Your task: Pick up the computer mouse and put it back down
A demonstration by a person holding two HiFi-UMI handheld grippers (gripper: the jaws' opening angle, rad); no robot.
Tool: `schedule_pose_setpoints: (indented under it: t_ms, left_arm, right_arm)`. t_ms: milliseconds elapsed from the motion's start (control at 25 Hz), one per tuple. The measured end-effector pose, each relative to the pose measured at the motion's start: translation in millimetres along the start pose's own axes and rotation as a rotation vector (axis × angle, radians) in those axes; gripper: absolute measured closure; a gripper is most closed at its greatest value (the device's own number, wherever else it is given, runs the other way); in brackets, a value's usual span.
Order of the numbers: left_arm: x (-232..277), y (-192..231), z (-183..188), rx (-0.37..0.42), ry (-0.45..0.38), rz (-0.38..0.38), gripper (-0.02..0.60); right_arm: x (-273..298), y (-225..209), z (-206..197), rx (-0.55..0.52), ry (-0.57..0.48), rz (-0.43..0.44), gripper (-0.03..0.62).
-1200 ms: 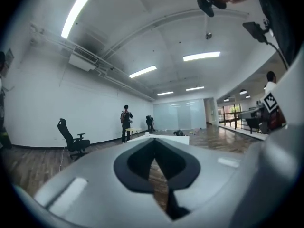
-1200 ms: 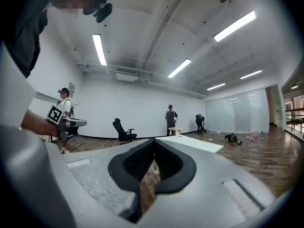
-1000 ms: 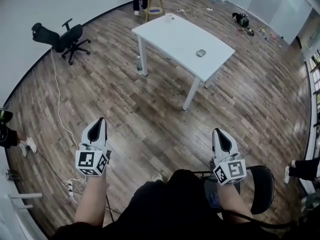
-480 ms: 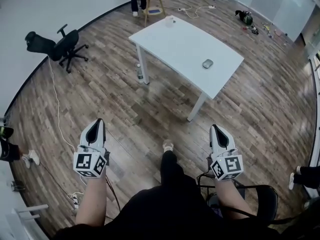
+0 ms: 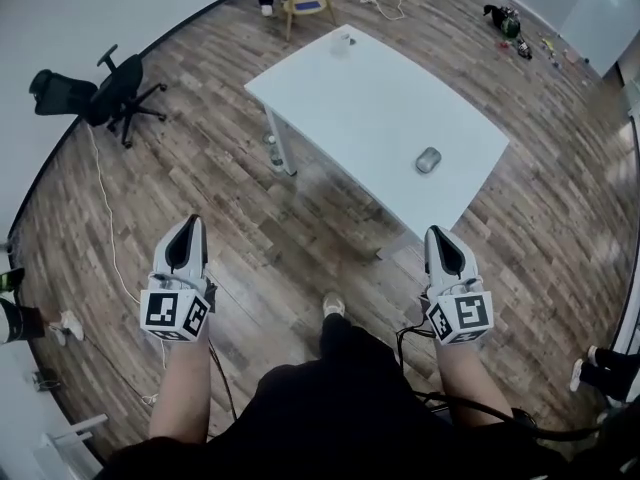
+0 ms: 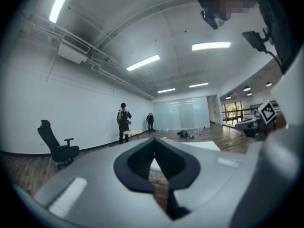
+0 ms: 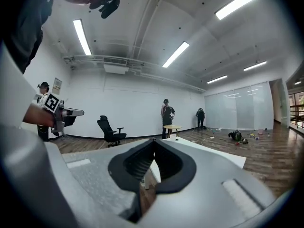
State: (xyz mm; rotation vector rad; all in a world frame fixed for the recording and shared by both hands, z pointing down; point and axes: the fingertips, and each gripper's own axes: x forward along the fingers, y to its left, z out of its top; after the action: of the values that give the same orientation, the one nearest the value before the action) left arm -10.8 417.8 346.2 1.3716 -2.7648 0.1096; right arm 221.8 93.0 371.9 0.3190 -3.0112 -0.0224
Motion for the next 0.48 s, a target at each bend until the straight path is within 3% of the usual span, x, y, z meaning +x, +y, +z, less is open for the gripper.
schedule_pose_setpoints:
  t_ms: [200, 400, 480]
  left_arm:
    - [42, -4, 21, 0.028, -0.023, -0.05, 0.578]
    - [81, 0, 27, 0.047, -0.011, -0.092, 0.578]
    - [100, -2, 31, 0.072, -0.03, -0.121, 0.578]
  right_arm:
    - [38, -7, 14, -0.067, -0.034, 0.028, 0.592]
    - [66, -18, 13, 0.008, -0.025, 0.007, 0.592]
    - [76, -23, 21, -0.013, -0.041, 0.005, 0.592]
